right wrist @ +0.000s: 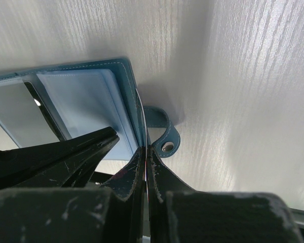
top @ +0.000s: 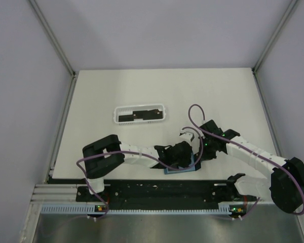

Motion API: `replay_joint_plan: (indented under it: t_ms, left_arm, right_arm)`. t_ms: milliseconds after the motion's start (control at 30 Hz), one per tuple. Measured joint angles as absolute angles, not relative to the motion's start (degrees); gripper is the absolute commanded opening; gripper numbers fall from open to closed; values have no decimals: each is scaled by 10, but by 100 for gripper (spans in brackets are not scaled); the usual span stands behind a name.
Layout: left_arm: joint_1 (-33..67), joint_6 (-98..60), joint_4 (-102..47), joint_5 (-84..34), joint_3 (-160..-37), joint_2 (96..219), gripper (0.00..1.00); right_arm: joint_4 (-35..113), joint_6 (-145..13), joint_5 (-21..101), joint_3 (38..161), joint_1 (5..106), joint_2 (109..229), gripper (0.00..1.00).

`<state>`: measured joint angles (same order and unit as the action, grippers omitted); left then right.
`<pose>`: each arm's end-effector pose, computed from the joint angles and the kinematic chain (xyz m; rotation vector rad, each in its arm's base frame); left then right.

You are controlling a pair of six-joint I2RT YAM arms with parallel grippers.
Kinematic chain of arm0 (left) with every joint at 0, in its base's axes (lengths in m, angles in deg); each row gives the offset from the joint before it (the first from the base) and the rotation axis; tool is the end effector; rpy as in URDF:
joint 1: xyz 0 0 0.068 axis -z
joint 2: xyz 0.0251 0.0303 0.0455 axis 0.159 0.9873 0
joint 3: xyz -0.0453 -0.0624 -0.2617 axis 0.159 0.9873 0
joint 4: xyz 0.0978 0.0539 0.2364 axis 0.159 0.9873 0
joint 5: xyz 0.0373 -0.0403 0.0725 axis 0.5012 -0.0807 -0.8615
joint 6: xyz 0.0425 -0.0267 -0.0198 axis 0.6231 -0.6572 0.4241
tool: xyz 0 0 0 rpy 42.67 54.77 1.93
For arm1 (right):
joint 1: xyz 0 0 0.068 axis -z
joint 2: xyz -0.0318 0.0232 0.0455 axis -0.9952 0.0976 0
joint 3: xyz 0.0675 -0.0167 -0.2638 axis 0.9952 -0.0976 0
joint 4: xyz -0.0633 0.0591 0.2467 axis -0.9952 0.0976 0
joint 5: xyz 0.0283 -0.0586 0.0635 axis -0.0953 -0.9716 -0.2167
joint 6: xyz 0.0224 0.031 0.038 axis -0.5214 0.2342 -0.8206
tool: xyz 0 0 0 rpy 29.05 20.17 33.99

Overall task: Put the credit cards into the card holder
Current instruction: Insert the credit card into the card holder.

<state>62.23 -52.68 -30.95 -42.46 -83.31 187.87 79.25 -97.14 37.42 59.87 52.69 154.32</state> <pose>0.1256 -0.3552 0.1487 0.4781 2.4180 -0.8049 0.1617 0.1033 0.1803 0.1334 2.8915 0.3693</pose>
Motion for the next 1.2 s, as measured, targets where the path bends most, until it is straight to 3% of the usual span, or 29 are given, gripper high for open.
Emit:
replay_joint_plan:
  t_ms: [500,1200]
  left_arm:
    - [644,-560,-186,-486,-867,1874,0]
    - [641,-605,-227,-493,-768,1811,0]
  right_arm:
    - [792,-971,374,597,527,1543,0]
    - [786,-976,372,587,527,1518,0]
